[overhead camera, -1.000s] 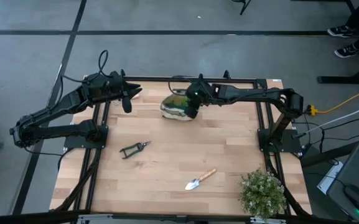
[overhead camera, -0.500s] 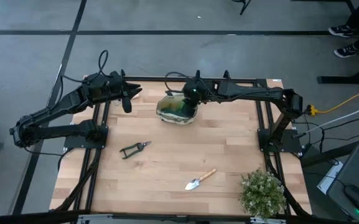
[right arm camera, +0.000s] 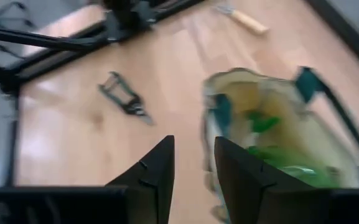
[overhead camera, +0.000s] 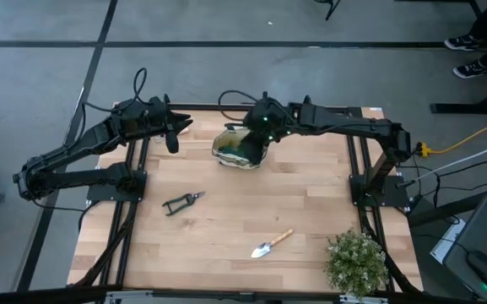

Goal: Pick & Place Garden tools in Gardening bag
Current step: Put the brown trowel into the gardening bag

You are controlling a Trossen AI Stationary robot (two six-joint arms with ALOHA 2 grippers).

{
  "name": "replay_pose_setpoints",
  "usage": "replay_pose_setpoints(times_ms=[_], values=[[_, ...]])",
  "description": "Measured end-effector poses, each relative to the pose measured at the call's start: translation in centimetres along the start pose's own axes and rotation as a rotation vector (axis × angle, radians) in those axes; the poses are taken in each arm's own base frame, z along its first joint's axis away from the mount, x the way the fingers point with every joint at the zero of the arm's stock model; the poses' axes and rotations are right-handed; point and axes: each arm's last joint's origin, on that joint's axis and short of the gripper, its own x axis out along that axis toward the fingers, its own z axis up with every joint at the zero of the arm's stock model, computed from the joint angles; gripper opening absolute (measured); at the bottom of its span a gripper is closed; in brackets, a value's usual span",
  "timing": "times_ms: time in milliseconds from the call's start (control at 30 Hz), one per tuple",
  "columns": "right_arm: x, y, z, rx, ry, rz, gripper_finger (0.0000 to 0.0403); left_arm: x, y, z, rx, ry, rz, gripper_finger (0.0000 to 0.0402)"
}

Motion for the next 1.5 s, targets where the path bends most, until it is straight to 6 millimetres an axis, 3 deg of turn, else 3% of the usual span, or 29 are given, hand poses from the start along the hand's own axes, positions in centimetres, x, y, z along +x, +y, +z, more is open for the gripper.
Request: replay_pose_setpoints(times_ms=[267, 433, 667, 1033, 1500], values=[[0.4, 3.2, -1.1, -0.039, 0.033, 0.075, 0.0116, 0.0, 0.0, 0.0, 0.0, 0.0, 0.0, 0.0086], [0.4, 5.3, -1.7, -0.073, 0.066, 0.209, 0.0116, 0.0, 0.0, 0.0, 0.0, 0.0, 0.0, 0.0086], [0.3, 6.8, -3.2, -0.085, 0.212, 0.366, 0.0116, 0.0, 0.0, 0.0, 0.0, 0.0, 0.0, 0.0086], [-0.7, 10.6, -7.9, -0.177, 0.55, 0.486, 0.0116, 0.0, 0.0, 0.0, 0.0, 0.0, 0.0, 0.0086], [-2.4, 17.7, -13.1, -0.427, 0.604, 0.508, 0.0117, 0.0, 0.0, 0.0, 0.0, 0.0, 0.0, 0.0086]])
